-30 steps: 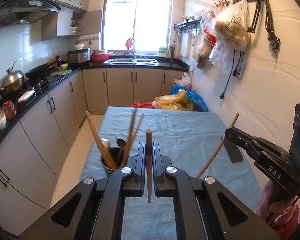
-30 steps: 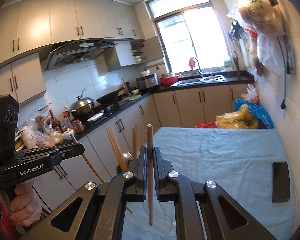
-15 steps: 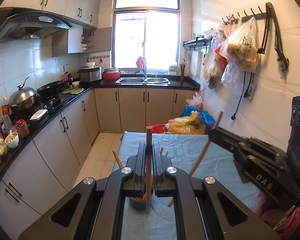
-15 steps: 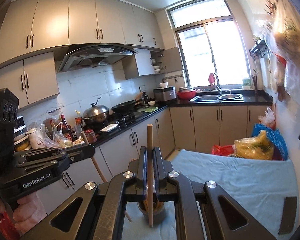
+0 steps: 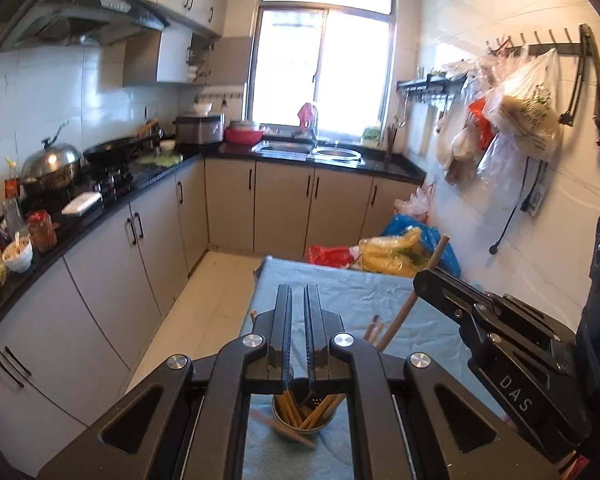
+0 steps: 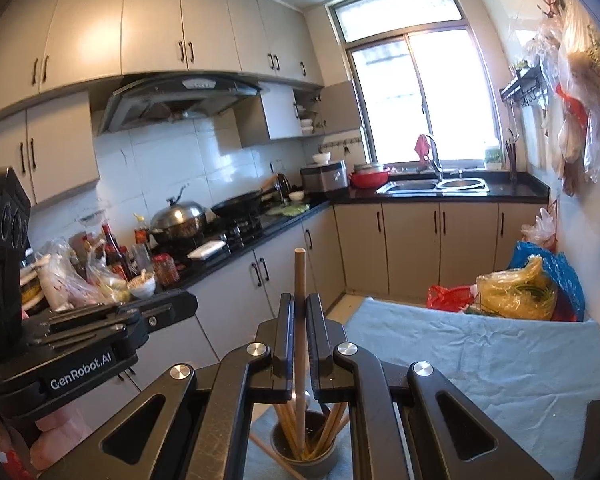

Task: Organize utensils
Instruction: 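Carry both upright chopsticks over the dark holder cup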

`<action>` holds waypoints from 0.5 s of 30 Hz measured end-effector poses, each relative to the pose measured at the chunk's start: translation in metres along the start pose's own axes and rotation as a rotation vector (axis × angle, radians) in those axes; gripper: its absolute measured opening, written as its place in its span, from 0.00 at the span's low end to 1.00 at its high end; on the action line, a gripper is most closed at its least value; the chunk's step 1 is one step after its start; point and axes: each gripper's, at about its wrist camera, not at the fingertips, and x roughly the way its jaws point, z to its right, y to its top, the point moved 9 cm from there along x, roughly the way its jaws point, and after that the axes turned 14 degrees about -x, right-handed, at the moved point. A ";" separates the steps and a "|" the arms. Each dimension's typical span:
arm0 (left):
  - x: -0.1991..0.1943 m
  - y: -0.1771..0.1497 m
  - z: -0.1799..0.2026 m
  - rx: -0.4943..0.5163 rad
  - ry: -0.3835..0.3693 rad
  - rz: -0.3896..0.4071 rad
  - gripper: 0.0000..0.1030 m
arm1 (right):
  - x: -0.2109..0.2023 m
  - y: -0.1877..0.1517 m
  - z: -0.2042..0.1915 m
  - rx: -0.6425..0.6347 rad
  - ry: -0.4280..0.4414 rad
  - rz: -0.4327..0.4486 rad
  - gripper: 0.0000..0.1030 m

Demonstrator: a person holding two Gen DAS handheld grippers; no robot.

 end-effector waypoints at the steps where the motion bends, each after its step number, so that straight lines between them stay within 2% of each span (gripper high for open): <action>1: 0.005 -0.002 -0.002 -0.006 -0.001 -0.010 0.06 | 0.004 -0.003 0.001 0.006 0.004 -0.008 0.07; 7: 0.029 -0.015 -0.024 -0.038 -0.001 -0.074 0.06 | 0.021 -0.016 0.009 0.012 0.009 -0.041 0.07; 10: 0.044 -0.041 -0.068 -0.078 0.055 -0.124 0.08 | 0.023 -0.024 0.009 0.019 0.022 -0.050 0.07; 12: 0.067 -0.069 -0.113 -0.195 0.091 -0.224 0.09 | 0.023 -0.027 0.010 0.014 0.018 -0.051 0.07; 13: 0.084 -0.090 -0.137 -0.266 0.108 -0.308 0.09 | 0.023 -0.030 0.010 0.017 0.019 -0.052 0.07; 15: 0.102 -0.122 -0.170 -0.377 0.112 -0.414 0.09 | 0.024 -0.034 0.011 0.024 0.027 -0.061 0.07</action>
